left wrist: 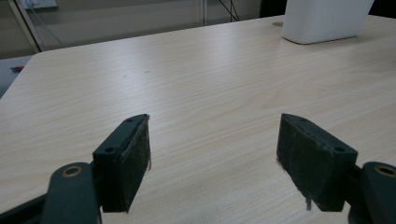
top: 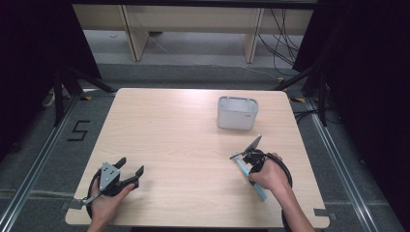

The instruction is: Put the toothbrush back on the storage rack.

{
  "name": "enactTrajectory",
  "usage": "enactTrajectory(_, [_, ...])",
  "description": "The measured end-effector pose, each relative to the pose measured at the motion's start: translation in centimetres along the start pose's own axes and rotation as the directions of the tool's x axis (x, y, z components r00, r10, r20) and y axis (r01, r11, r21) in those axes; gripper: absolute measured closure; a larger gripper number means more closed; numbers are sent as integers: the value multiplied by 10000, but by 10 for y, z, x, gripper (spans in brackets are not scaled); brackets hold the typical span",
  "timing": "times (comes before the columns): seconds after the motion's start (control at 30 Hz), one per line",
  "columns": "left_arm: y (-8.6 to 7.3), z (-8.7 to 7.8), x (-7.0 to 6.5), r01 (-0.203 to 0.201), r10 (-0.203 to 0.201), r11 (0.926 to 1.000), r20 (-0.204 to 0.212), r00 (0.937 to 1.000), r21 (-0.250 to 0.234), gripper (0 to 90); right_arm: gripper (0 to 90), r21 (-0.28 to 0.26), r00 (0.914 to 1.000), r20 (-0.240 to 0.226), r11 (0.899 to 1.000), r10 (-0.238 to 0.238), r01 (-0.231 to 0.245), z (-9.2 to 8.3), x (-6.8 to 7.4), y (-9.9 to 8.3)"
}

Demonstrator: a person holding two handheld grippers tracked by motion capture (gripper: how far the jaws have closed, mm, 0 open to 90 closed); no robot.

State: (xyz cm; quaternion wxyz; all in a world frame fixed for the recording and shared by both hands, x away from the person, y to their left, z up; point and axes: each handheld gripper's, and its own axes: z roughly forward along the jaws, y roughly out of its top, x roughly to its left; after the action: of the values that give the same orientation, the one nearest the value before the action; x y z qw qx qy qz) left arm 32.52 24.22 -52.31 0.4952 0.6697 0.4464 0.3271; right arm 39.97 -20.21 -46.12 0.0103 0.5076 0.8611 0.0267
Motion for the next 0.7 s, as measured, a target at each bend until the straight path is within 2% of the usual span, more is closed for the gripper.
enactTrajectory(0.03, [0,0,0,41,-41,10000,13,10000,-63,256,792,-327,9999,-78,9994,67,-69,-4,0,-1])
enactTrajectory(0.1, [0,0,0,102,-102,9999,19,9999,-85,256,792,-623,9997,-216,9980,97,-111,-6,0,-3])
enactTrajectory(0.17, [0,1,0,95,-94,9999,37,9999,-88,256,792,-1015,9994,-325,9948,-105,71,-8,0,-5])
enactTrajectory(0.2, [-1,1,0,91,-91,9999,-2,10000,-107,256,791,-1171,9990,-441,9931,7,-58,-8,1,-6])
enactTrajectory(0.27, [0,1,0,73,-73,9999,25,10000,-87,256,791,-1495,9990,-428,9888,-114,49,-9,0,-8])
enactTrajectory(0.3, [0,1,0,61,-61,9999,51,10000,-98,256,791,-1627,9992,-399,9867,-80,14,-9,0,-9])
enactTrajectory(0.37, [0,1,0,68,-67,9999,33,10000,-101,256,791,-1511,9986,-522,9885,-25,-54,-10,0,-10])
enactTrajectory(0.4, [0,1,0,68,-67,9999,33,10000,-101,256,791,-1925,9987,-447,9812,-256,166,-8,-2,-11])
enactTrajectory(0.43, [0,0,0,50,-50,10000,-2,10000,-57,256,792,-1925,9974,-688,9808,191,-321,-10,1,-12])
enactTrajectory(0.47, [-1,1,0,89,-89,9999,-23,10000,-130,256,791,-1993,9977,-668,9798,55,-187,-11,0,-13])
enactTrajectory(0.5, [0,1,0,97,-97,9999,-13,10000,-109,256,791,-2164,9963,-843,9756,194,-373,-12,1,-14])
enactTrajectory(0.53, [0,1,0,97,-97,9999,-13,10000,-109,256,791,-2220,9960,-873,9744,173,-363,-12,1,-15])
enactTrajectory(0.57, [0,1,1,86,-85,9999,49,10000,-128,256,791,-2671,9952,-970,9636,-146,-119,-11,-2,-16])
enactTrajectory(0.63, [0,1,1,91,-90,9999,54,9999,-125,255,791,-2889,9955,-946,9572,-97,-181,-12,-2,-17])
enactTrajectory(0.7, [0,1,1,92,-92,9999,60,9999,-125,255,791,-3419,9926,-1120,9397,-474,63,-11,-3,-18])
